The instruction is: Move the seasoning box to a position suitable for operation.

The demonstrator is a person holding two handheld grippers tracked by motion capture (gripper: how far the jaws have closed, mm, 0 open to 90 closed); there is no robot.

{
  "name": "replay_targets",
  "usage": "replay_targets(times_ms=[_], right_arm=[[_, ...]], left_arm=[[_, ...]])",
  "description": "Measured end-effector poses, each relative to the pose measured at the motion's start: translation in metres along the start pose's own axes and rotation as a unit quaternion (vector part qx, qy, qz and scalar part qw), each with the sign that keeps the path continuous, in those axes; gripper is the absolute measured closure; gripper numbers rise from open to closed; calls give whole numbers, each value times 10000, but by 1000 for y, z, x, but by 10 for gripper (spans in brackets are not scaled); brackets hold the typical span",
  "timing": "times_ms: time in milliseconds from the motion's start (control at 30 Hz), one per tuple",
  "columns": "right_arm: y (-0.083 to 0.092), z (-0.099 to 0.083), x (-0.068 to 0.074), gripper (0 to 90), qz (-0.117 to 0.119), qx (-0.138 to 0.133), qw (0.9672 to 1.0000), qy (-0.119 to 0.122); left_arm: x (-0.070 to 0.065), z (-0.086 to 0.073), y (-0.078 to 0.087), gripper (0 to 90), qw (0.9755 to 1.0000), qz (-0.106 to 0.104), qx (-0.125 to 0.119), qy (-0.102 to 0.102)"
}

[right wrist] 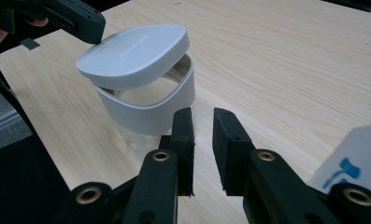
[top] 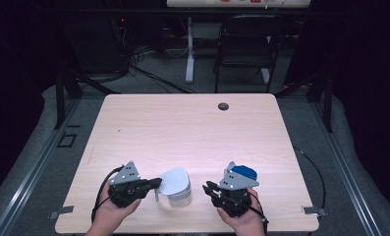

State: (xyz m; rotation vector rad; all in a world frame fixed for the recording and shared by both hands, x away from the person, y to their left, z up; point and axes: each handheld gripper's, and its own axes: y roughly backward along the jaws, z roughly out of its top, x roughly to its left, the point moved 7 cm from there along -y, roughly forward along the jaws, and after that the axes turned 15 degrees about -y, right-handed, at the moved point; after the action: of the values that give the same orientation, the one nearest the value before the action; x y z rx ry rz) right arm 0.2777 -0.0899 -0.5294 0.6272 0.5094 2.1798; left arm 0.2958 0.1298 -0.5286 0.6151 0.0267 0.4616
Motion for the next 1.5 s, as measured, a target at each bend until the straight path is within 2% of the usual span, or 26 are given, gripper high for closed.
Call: replay_targets(times_ms=[300,533,667,833,867,1100,1133,1333,1500], right_arm=[[-23,4,12,744,34,135,9997,203],[-32,6,15,736,-5,135,9995,268],[-33,4,15,730,-33,212,9992,327],[-33,5,17,722,-13,151,9994,316],[-33,6,18,722,1,155,9993,329],[-29,12,26,721,11,87,9990,449],[-29,13,27,721,16,90,9988,481],[-29,19,32,720,41,28,9987,512],[-29,21,35,721,59,35,9986,531]], left_arm=[[-1,0,1,900,10000,26,16,-8],[-1,0,0,900,10000,9,-31,6],[-1,0,0,900,10000,5,-29,13],[-1,-1,0,900,10000,29,23,-6],[-1,-1,0,900,10000,19,-24,7],[-1,-1,1,900,10000,28,39,-54],[-1,-1,1,900,9999,94,43,-60],[3,0,10,845,9998,191,-111,10],[7,-2,15,794,9995,297,-123,51]])
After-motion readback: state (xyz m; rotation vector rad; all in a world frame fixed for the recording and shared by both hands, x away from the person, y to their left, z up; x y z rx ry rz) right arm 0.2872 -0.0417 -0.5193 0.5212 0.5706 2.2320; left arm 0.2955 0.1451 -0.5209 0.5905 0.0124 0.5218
